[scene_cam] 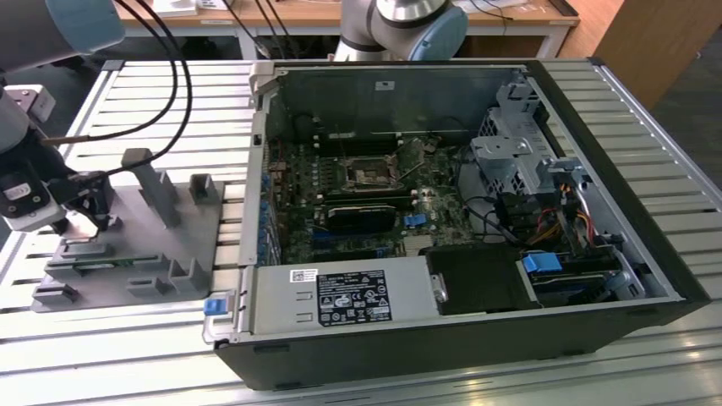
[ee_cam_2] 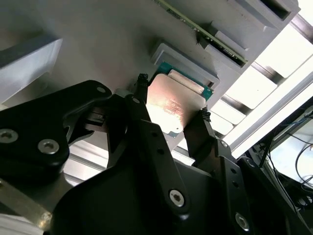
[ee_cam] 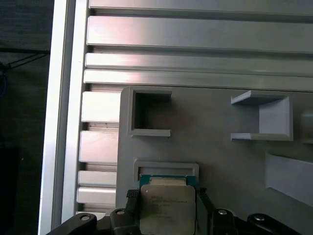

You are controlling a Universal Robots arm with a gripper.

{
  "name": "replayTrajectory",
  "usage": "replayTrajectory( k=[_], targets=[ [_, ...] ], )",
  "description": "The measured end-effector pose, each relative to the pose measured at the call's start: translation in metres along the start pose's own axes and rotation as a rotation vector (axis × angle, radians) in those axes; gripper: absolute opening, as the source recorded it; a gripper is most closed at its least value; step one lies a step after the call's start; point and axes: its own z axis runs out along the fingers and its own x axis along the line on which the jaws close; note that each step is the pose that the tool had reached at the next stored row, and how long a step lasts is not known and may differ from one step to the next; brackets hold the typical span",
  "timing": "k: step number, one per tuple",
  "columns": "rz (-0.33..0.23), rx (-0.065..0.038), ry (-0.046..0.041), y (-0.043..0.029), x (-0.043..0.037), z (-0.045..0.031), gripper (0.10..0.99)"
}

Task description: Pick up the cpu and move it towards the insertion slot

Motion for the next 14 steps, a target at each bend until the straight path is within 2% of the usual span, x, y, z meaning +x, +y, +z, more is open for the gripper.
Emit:
replayTrajectory(
  k=[6, 14],
  targets=[
    [0.0, 0.0, 0.0004, 0.0004, 0.0001, -0.0067, 0.545],
    [0.0, 0.0, 0.0002, 0.0006, 0.0002, -0.0101, 0.545]
  ],
)
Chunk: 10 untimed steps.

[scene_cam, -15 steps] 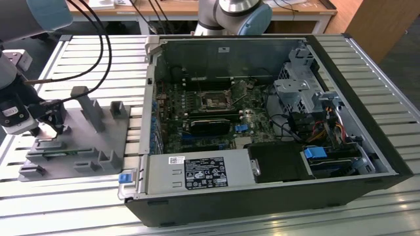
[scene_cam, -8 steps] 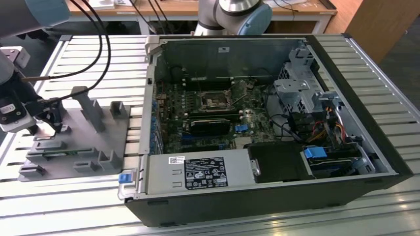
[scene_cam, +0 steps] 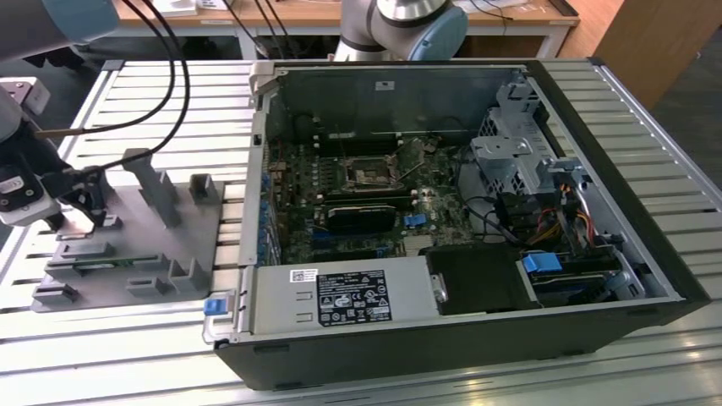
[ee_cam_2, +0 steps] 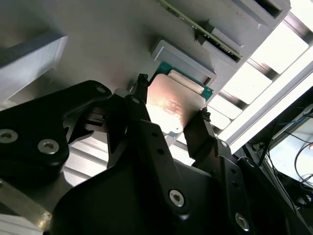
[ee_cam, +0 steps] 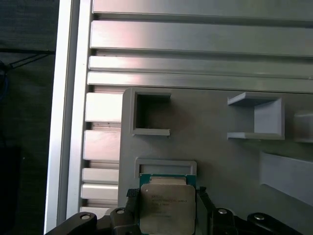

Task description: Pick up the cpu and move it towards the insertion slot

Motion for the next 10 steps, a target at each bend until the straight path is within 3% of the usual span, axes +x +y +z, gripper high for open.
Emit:
replayTrajectory(
  k=[10],
  targets=[
    [0.0, -0.001, -0.0001, 0.0004, 0.0, -0.0063, 0.545]
  ],
)
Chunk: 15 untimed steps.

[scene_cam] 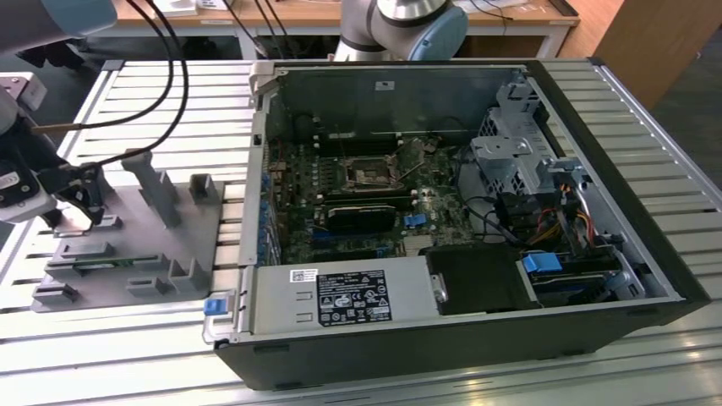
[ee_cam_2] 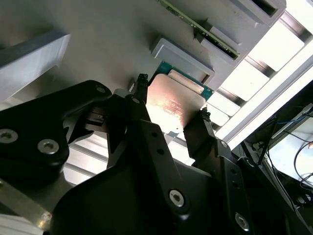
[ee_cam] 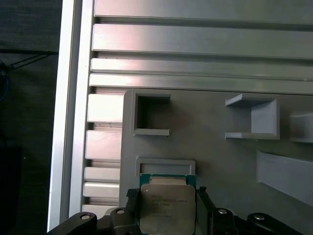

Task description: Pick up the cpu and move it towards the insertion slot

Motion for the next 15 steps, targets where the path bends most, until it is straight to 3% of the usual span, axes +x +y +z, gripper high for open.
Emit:
replayTrajectory(
  k=[15],
  targets=[
    [0.0, 0.0, 0.0001, 0.0005, 0.0001, -0.0074, 0.545]
  ],
)
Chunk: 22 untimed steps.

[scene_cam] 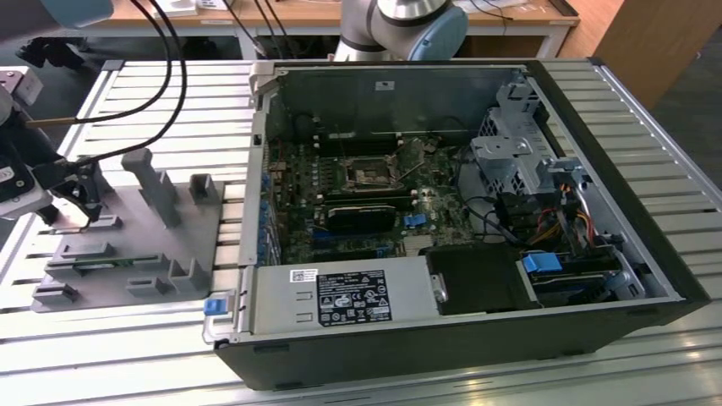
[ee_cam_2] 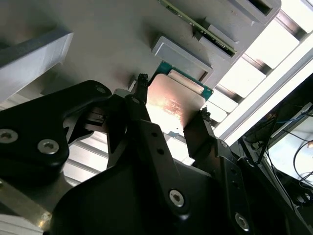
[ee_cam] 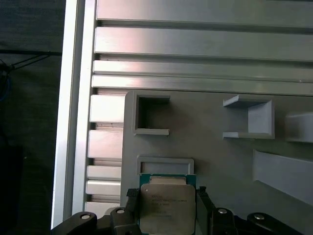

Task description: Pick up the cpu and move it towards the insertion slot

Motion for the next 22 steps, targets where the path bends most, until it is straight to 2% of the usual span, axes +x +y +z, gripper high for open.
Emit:
replayTrajectory(
  k=[22],
  targets=[
    [0.0, 0.0, 0.0, 0.0008, 0.0001, -0.012, 0.545]
  ],
)
